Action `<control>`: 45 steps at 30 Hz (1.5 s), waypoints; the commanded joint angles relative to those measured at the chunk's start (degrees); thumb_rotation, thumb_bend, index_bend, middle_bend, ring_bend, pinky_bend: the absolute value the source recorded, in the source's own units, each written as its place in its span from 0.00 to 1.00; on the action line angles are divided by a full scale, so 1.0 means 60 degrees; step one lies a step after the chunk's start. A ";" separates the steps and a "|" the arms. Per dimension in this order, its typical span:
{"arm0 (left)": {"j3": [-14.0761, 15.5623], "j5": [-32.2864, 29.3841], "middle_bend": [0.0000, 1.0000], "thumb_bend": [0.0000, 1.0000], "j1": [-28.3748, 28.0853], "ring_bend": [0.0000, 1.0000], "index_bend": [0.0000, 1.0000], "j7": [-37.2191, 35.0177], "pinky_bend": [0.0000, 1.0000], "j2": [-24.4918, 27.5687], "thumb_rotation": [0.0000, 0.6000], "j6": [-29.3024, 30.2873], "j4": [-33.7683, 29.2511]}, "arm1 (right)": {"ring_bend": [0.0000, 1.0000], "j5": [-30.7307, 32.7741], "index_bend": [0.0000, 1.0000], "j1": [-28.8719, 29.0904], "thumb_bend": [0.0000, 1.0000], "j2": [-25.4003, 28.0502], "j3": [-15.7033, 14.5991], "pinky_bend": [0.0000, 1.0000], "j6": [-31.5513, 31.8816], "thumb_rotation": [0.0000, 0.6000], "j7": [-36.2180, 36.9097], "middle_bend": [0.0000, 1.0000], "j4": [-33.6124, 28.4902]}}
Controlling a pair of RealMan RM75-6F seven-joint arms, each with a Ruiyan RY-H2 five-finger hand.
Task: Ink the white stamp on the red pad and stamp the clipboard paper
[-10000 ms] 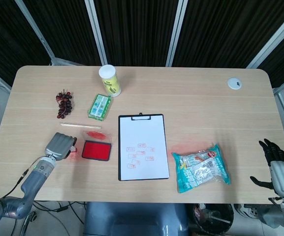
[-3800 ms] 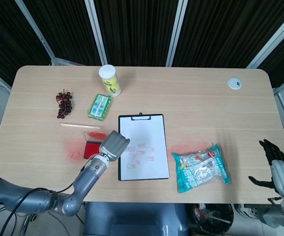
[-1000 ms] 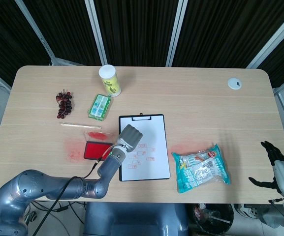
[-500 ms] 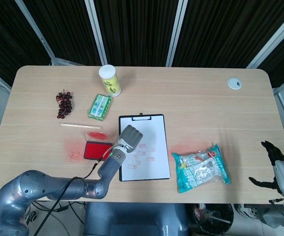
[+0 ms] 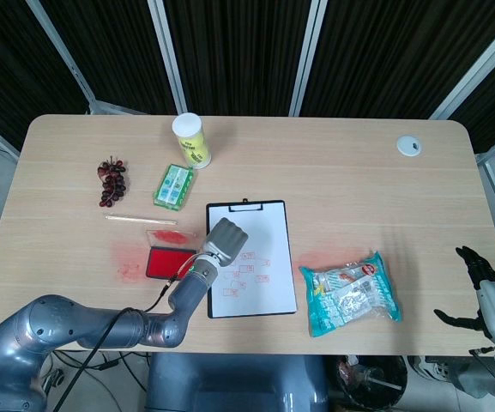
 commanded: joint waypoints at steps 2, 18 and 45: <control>-0.0090 0.0100 0.84 0.50 0.0036 0.97 0.76 -0.0164 1.00 0.0146 1.00 0.0066 -0.0140 | 0.00 -0.0018 0.06 -0.0008 0.20 0.0003 -0.0007 0.14 0.0012 1.00 0.0009 0.00 0.0001; -0.0157 0.0753 0.84 0.50 0.0354 0.97 0.76 -0.0758 1.00 0.1373 1.00 0.0511 -0.1706 | 0.00 -0.0043 0.06 -0.0014 0.20 -0.0020 -0.0007 0.14 0.0048 1.00 -0.0027 0.00 0.0034; 0.2294 0.3804 0.84 0.50 0.2893 0.97 0.76 -0.2315 1.00 0.4708 1.00 0.1840 -0.4795 | 0.00 -0.0272 0.06 -0.0114 0.20 -0.0217 0.0027 0.14 0.0512 1.00 -0.0317 0.00 0.0162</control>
